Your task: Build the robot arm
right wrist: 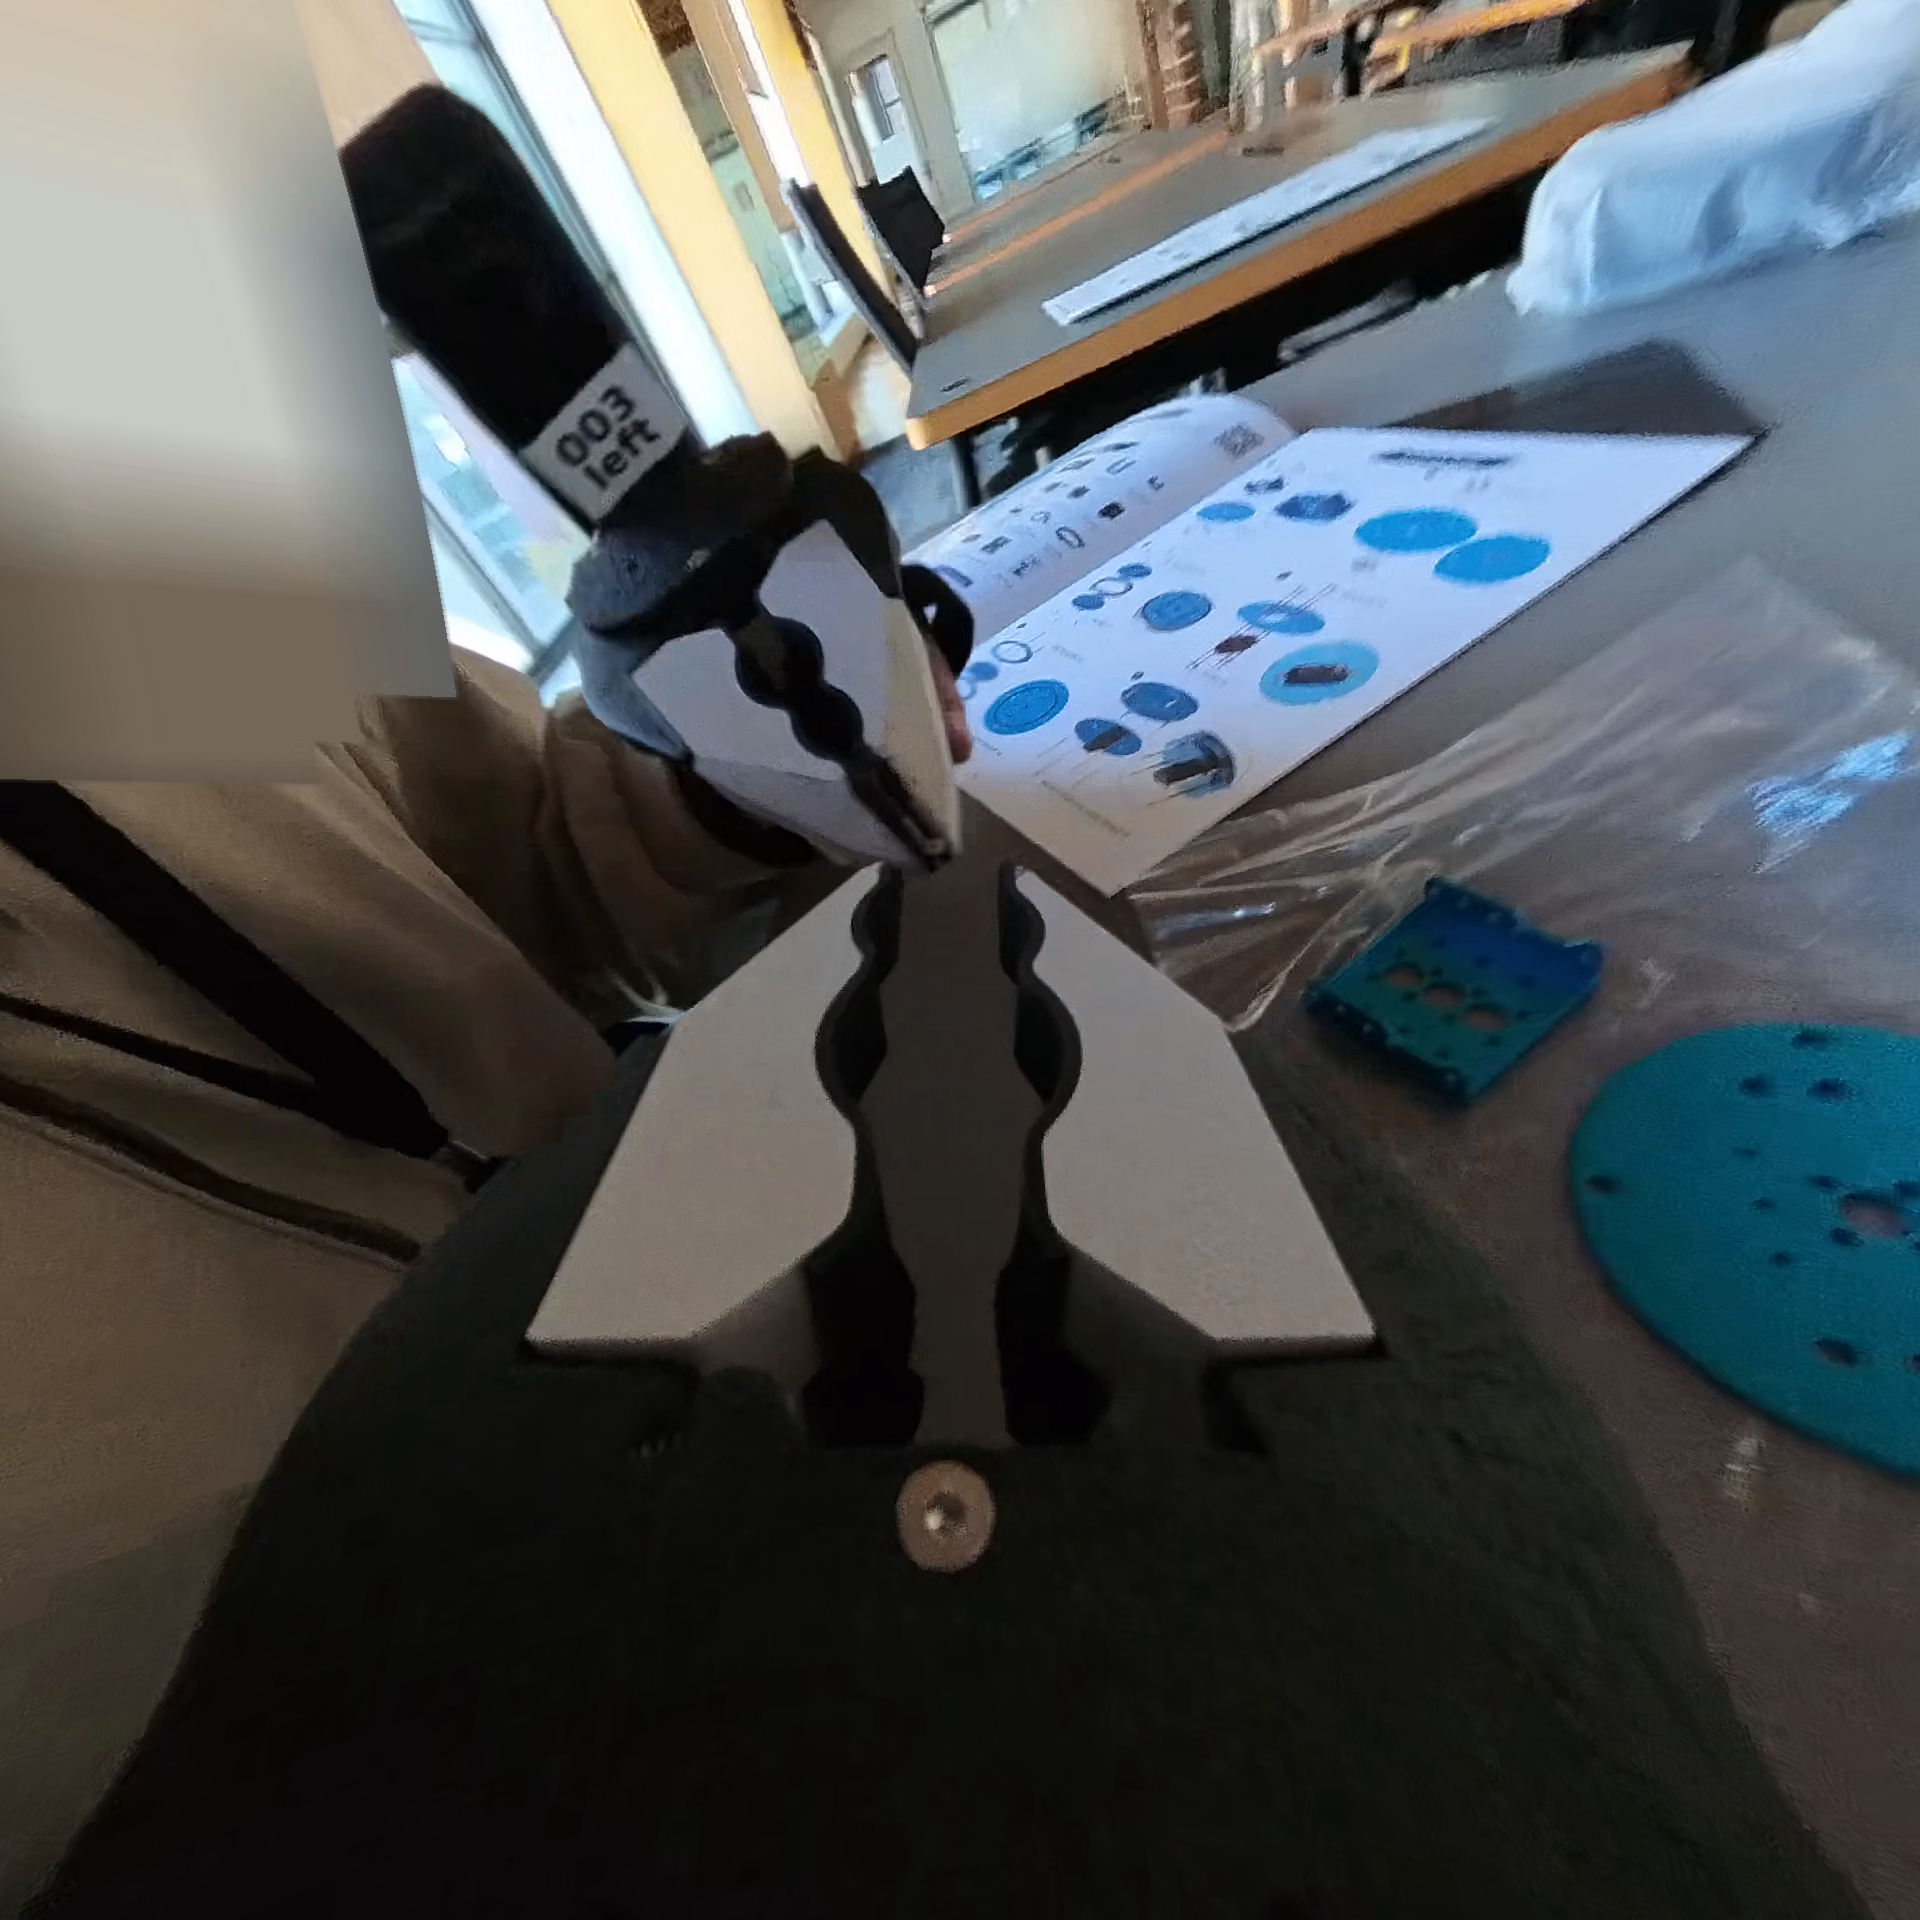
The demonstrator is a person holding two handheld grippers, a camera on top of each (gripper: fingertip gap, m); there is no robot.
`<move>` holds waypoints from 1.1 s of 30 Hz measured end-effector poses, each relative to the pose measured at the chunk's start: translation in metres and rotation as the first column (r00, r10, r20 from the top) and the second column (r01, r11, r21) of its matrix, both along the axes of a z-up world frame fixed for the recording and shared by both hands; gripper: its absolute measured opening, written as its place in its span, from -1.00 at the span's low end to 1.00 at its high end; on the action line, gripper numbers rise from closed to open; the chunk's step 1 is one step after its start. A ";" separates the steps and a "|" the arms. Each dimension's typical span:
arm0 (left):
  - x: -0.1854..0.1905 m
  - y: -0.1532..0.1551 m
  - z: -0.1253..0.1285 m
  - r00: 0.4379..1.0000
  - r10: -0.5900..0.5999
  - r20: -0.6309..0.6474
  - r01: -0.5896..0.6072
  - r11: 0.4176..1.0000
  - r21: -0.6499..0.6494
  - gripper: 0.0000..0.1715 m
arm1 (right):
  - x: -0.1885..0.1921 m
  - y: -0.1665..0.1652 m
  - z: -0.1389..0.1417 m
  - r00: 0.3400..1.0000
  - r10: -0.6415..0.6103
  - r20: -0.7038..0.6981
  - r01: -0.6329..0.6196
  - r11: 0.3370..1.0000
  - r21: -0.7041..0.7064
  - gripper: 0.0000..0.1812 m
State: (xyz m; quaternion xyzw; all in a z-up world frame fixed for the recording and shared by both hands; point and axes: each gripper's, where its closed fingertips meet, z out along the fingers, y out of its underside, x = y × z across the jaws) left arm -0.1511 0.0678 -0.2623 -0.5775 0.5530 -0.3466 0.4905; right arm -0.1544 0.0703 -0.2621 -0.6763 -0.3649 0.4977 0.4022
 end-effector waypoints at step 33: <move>0.009 -0.006 -0.012 0.961 0.130 -0.245 0.106 0.643 0.759 -1.00 | 0.000 -0.009 -0.009 0.983 0.110 -0.148 -0.155 0.929 -0.337 -0.92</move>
